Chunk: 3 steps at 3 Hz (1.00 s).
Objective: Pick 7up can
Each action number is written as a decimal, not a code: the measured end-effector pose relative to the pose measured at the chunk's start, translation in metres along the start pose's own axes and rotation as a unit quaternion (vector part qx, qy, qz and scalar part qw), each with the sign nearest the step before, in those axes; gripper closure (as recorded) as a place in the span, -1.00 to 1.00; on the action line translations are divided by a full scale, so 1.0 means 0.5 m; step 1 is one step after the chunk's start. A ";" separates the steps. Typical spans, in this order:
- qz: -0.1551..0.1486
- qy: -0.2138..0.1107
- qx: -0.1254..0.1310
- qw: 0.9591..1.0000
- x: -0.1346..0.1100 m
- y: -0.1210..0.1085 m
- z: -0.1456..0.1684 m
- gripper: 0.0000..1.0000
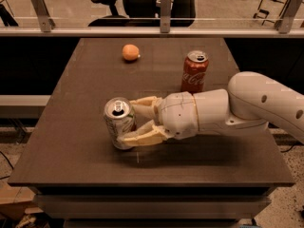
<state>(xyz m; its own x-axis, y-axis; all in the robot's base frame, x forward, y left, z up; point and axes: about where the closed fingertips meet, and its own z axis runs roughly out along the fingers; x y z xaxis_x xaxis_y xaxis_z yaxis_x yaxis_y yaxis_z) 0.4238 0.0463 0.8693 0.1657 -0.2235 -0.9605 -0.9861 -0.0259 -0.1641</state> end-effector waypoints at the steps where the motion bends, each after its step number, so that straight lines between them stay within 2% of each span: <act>1: -0.005 -0.003 0.012 1.000 -0.006 0.000 -0.017 0.94; 3: 0.007 0.023 0.048 0.999 -0.018 0.008 -0.072 1.00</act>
Offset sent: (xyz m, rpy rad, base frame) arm -0.0035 -0.0405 0.0135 -0.0042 -0.0201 -0.1199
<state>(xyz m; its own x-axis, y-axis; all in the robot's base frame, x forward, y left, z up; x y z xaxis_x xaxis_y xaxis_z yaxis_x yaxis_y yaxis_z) 0.4180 0.0133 0.8855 0.1494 -0.2670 -0.9521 -0.9823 0.0703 -0.1738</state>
